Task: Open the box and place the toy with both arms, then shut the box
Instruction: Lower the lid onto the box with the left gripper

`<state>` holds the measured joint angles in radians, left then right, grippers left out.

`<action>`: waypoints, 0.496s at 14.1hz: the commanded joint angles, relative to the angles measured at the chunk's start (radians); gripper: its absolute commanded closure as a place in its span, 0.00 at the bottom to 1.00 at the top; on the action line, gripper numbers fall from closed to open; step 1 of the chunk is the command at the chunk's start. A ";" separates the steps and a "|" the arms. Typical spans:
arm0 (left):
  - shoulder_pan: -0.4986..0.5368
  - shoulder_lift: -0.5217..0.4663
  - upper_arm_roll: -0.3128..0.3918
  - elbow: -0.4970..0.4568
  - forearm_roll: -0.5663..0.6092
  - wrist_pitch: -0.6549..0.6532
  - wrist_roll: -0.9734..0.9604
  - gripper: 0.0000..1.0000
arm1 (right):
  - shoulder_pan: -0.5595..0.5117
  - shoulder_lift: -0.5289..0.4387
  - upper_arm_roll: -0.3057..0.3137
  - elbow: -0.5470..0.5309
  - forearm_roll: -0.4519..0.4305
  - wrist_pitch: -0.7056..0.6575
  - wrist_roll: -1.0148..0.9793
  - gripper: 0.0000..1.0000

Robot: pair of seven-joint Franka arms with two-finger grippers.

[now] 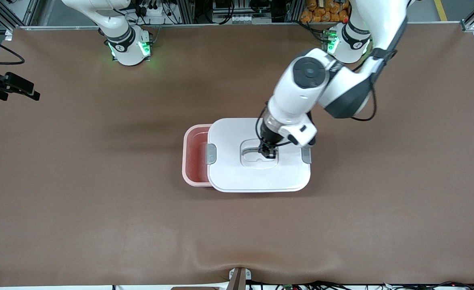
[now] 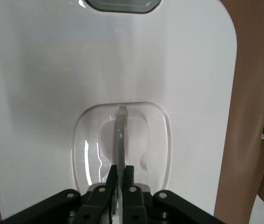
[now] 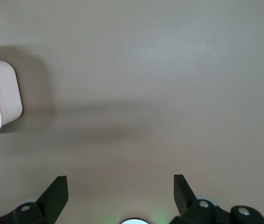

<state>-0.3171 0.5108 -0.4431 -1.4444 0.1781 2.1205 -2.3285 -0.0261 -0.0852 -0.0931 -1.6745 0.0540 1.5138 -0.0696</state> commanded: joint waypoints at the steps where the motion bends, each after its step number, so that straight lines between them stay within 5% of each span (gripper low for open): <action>1: -0.052 0.029 0.009 0.019 0.066 0.041 -0.040 1.00 | -0.008 0.019 0.019 0.073 -0.051 -0.024 0.010 0.00; 7: -0.108 0.066 0.015 0.021 0.080 0.113 -0.060 1.00 | -0.004 0.048 0.023 0.091 -0.042 -0.064 0.002 0.00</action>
<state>-0.3964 0.5599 -0.4407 -1.4425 0.2235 2.2006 -2.3596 -0.0254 -0.0708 -0.0746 -1.6183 0.0225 1.4760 -0.0696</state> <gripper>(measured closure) 0.930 0.000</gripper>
